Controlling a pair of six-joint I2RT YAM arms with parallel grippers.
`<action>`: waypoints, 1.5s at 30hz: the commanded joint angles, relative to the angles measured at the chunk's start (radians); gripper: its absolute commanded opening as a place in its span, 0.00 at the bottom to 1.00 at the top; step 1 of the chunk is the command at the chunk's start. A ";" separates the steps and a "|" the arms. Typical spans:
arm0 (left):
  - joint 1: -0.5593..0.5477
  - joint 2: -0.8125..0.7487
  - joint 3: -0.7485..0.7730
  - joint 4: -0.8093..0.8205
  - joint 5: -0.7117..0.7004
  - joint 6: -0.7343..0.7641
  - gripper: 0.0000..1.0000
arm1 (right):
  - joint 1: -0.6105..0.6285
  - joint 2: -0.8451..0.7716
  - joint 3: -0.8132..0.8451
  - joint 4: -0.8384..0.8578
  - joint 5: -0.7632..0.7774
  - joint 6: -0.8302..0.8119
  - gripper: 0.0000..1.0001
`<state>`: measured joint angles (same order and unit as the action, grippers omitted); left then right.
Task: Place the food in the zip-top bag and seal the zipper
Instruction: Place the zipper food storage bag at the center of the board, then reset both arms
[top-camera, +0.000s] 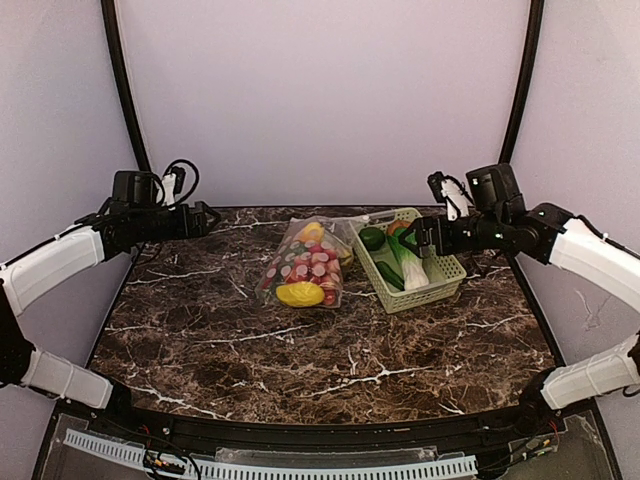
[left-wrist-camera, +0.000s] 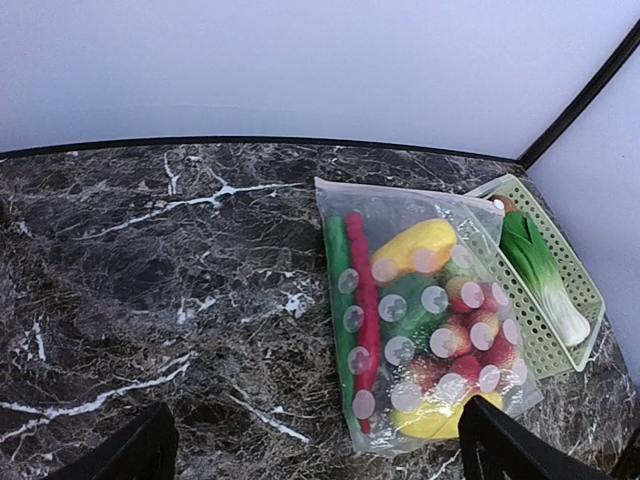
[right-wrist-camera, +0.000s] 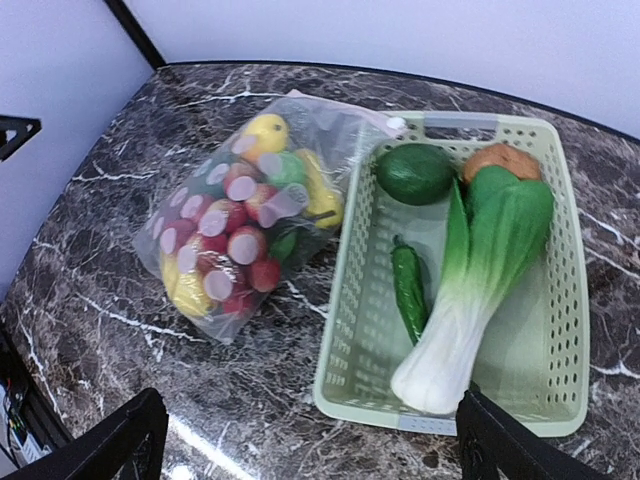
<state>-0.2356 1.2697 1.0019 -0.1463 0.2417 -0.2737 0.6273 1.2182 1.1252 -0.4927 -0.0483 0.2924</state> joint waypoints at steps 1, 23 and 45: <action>0.044 -0.030 -0.070 0.078 -0.089 -0.009 0.99 | -0.146 -0.054 -0.116 0.138 -0.097 0.038 0.99; 0.308 -0.074 -0.629 0.786 -0.326 0.166 0.99 | -0.741 -0.304 -0.892 1.063 -0.015 -0.064 0.99; 0.308 0.059 -0.740 1.021 -0.388 0.180 0.99 | -0.741 -0.210 -0.992 1.264 0.063 -0.140 0.99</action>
<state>0.0719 1.3331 0.2691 0.8593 -0.1257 -0.1047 -0.1078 1.0008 0.1307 0.7292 0.0124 0.1585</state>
